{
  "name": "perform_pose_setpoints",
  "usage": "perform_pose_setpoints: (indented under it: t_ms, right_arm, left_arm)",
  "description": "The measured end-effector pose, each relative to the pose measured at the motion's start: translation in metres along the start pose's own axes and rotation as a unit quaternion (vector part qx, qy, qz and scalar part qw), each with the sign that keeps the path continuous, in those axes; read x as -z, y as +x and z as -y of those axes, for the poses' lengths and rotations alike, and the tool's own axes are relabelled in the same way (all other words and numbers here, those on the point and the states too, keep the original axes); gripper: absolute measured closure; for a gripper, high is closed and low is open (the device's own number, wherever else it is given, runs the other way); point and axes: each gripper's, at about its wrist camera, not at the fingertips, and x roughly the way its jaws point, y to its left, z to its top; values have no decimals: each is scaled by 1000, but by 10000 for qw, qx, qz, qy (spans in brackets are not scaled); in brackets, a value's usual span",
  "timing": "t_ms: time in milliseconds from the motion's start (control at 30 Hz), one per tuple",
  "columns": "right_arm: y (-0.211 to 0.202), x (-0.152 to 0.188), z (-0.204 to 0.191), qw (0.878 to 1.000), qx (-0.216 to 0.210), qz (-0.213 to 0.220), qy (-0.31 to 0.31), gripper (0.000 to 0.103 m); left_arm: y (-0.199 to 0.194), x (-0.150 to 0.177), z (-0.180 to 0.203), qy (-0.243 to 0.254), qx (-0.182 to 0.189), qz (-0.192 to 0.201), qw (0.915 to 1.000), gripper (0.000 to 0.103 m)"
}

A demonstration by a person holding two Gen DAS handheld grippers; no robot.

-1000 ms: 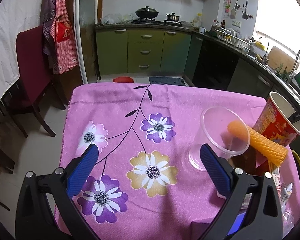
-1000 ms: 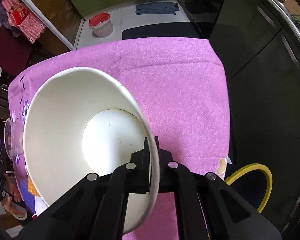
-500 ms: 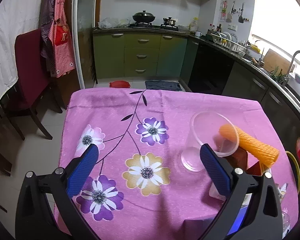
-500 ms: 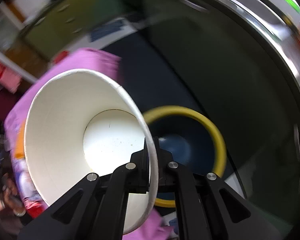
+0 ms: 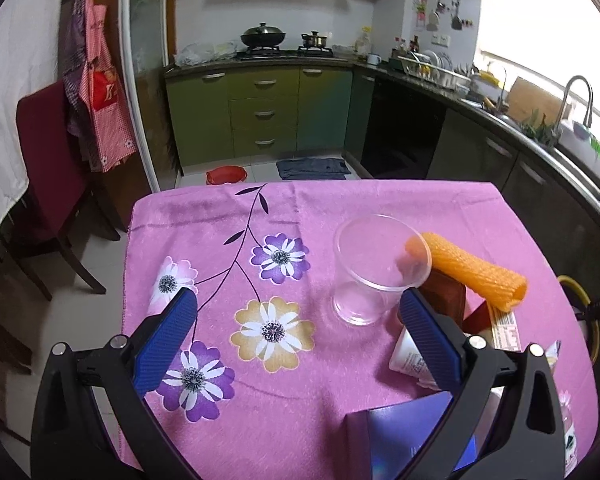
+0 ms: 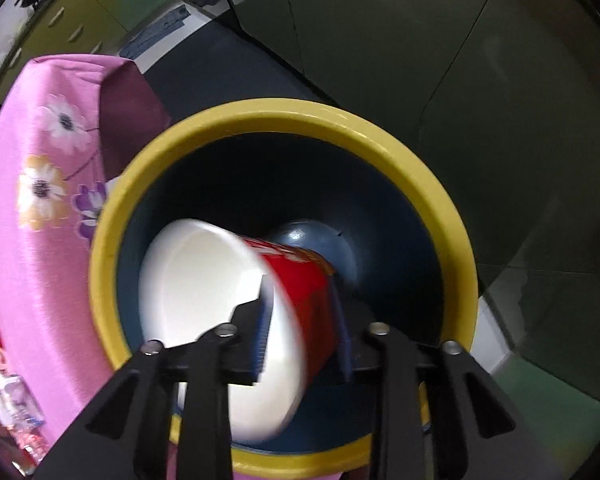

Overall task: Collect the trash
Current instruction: 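Carry the paper bucket to the yellow-rimmed bin and release it with the right gripper, then grasp the clear plastic cup with the left gripper and drop it into the bin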

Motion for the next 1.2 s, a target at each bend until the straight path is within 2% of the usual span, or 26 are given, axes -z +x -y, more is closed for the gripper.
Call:
perform_pose_setpoints:
  t_ms: [167,367,467,500,633,833,900,1000,1100,1133,1200]
  right_arm:
    - [-13,7,-4,9993,-267,233,-81,63]
    - [-31,16,-12,9976,-522,408,-213,62]
    - [-33,22,-15,9970,-595,405,-267,62]
    - [-39,31,-11,9969,-620,394,-285,62]
    - [-43,33,-23,9964,-675,351,-372,62]
    - [-43,30,-34,9957,-707,330,-489,62]
    - [-42,31,-38,9955,-718,328,-523,62]
    - [-40,33,-43,9953,-726,300,-566,62]
    - [-39,35,-46,9952,-738,286,-582,62]
    - [-40,36,-47,9951,-737,289,-585,62]
    - [-41,37,-48,9951,-730,304,-596,62]
  left_arm:
    - [8,-5,16,317,75,-121,9994,6]
    - [35,-12,41,790,277,-360,9958,6]
    - [51,-18,50,885,418,-513,9939,6]
    - [54,-18,52,913,426,-551,9934,6]
    - [72,-20,57,1039,357,-799,9907,6]
    - [85,-21,48,893,370,-933,9909,6]
    - [86,-23,44,809,385,-878,9921,9]
    - [89,-24,42,770,464,-865,9922,19]
    - [95,-23,41,736,550,-928,9914,32]
    - [97,-23,40,734,572,-938,9912,40]
    - [98,-23,38,704,641,-917,9912,42]
